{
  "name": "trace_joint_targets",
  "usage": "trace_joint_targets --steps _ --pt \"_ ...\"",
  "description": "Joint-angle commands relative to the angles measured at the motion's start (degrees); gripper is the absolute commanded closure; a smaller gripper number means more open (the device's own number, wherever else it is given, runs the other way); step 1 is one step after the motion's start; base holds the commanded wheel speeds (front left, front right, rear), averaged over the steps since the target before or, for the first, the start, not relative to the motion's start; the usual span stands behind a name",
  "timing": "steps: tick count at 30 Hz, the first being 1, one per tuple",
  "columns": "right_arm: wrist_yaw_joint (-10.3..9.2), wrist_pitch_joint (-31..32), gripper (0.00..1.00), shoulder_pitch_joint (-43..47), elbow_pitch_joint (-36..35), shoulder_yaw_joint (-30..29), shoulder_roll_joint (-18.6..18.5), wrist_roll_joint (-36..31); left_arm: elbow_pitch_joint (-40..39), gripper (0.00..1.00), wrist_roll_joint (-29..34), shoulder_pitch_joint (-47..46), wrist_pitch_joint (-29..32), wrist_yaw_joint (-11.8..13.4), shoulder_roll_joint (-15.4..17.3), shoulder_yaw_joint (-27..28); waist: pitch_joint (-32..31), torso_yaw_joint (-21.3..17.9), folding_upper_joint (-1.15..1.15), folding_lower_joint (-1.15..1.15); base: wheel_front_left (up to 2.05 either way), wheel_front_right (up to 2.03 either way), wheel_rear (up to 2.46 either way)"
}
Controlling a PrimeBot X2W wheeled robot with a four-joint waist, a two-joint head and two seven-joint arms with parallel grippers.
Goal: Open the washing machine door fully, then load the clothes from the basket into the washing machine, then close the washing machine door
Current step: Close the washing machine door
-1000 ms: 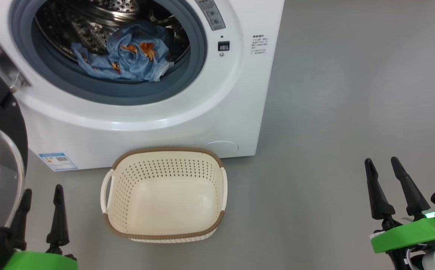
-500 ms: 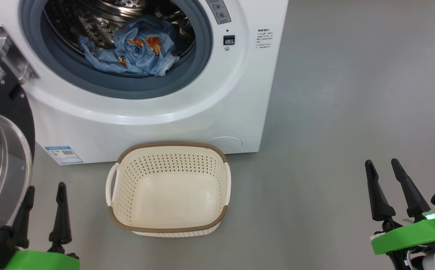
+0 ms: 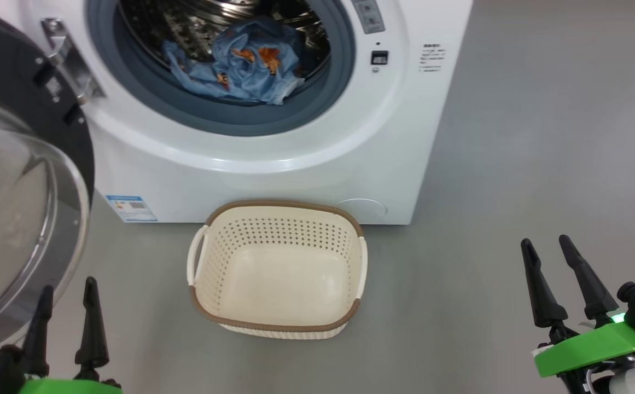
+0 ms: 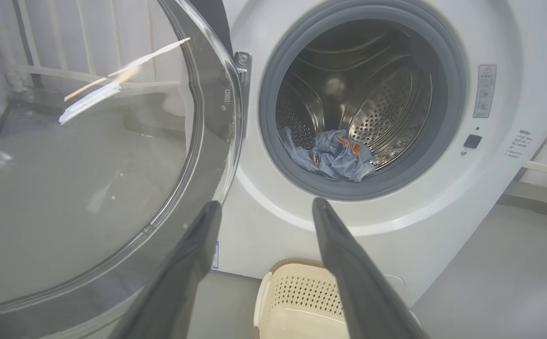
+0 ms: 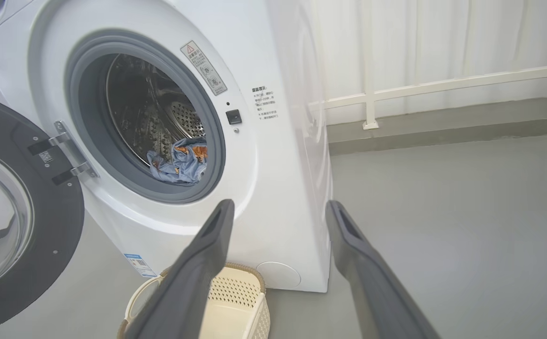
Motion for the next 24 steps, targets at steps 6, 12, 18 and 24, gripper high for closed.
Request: trace_joint_targets --steps 6,12,18,24 --pt "0.32 -0.29 0.0 -2.15 -0.99 3.29 -1.69 0.12 -1.74 0.0 -0.5 0.85 -0.36 0.03 0.12 3.32 -0.49 5.04 0.0 0.0 0.0 0.0 0.0" --pt "0.32 -0.29 0.0 -3.02 -0.58 5.94 -2.21 0.29 -2.09 0.0 -0.26 1.69 -0.36 0.03 -0.63 3.81 -0.92 9.63 0.0 0.0 0.0 0.0 0.0" --pt "0.32 -0.29 0.0 -3.05 -0.31 7.31 -2.4 0.79 -2.25 0.0 0.07 2.44 -0.36 0.03 -1.35 4.06 -1.54 14.44 0.0 0.0 0.0 0.0 0.0" --pt "0.32 -0.29 0.0 -2.43 -0.03 8.17 -2.43 1.06 -2.4 0.0 0.13 3.43 -0.36 0.03 -2.15 4.7 -2.36 18.77 0.0 0.0 0.0 0.0 0.0"
